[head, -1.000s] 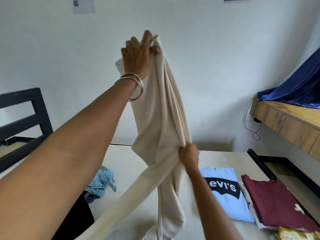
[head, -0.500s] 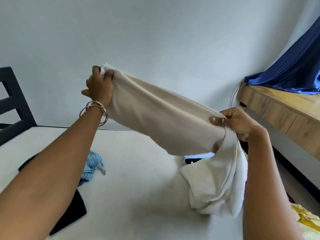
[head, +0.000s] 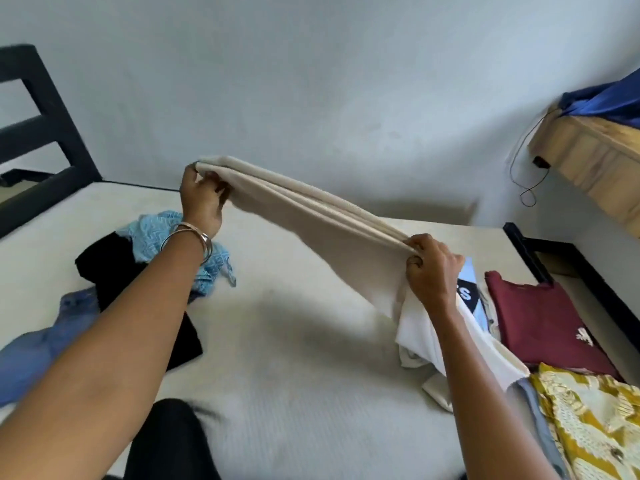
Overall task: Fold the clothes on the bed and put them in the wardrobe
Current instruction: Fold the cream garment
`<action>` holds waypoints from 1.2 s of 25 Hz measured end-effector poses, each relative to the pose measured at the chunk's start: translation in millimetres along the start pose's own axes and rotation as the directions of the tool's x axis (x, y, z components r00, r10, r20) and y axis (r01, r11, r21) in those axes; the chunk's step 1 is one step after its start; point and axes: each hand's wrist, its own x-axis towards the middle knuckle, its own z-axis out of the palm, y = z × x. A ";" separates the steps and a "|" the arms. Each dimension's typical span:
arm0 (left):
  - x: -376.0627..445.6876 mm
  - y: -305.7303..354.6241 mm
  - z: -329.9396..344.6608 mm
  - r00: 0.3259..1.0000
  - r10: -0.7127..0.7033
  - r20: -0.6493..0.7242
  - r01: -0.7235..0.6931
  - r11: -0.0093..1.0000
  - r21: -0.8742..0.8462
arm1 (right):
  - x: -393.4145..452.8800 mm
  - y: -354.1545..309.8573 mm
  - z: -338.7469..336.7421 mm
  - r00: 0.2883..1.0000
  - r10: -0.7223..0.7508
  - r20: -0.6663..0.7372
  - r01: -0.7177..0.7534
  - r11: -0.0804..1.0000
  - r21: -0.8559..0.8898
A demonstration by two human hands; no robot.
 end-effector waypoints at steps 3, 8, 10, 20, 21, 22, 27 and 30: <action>-17.6 -19.1 -64.9 0.988 -0.045 -0.149 0.024 0.990 -0.142 | -51.3 -29.7 48.8 0.968 -0.103 0.229 0.054 0.976 0.211; -74.1 -116.3 -196.2 0.722 -0.496 -0.483 0.479 0.861 -0.169 | -172.9 -45.5 144.7 0.364 -0.273 0.891 0.288 0.942 0.171; -105.7 -160.9 -227.2 0.555 -0.680 -0.479 0.631 0.720 -0.290 | -209.1 -43.9 168.2 0.219 -0.236 0.947 0.405 0.905 0.132; -49.9 -201.3 -198.3 0.607 -0.534 -0.588 0.716 0.689 0.113 | -233.7 -38.0 208.2 0.413 -0.144 0.899 0.492 0.866 -0.087; -46.1 -198.5 -198.4 0.636 -0.520 -0.571 0.646 0.763 0.024 | -238.1 -40.2 210.4 0.453 -0.159 0.877 0.487 0.868 -0.094; -44.2 -191.9 -197.8 0.658 -0.501 -0.562 0.582 0.812 -0.044 | -240.2 -43.6 211.9 0.498 -0.170 0.851 0.468 0.878 -0.099; -33.6 -175.1 -240.7 0.631 -0.490 -0.602 0.466 0.859 -0.211 | -242.2 -54.0 215.9 0.517 -0.246 0.820 0.434 0.901 -0.004; -58.1 -174.0 -257.6 0.595 -0.629 -0.500 0.654 0.741 -0.154 | -246.8 -44.7 214.5 0.419 -0.313 0.852 0.368 0.916 0.156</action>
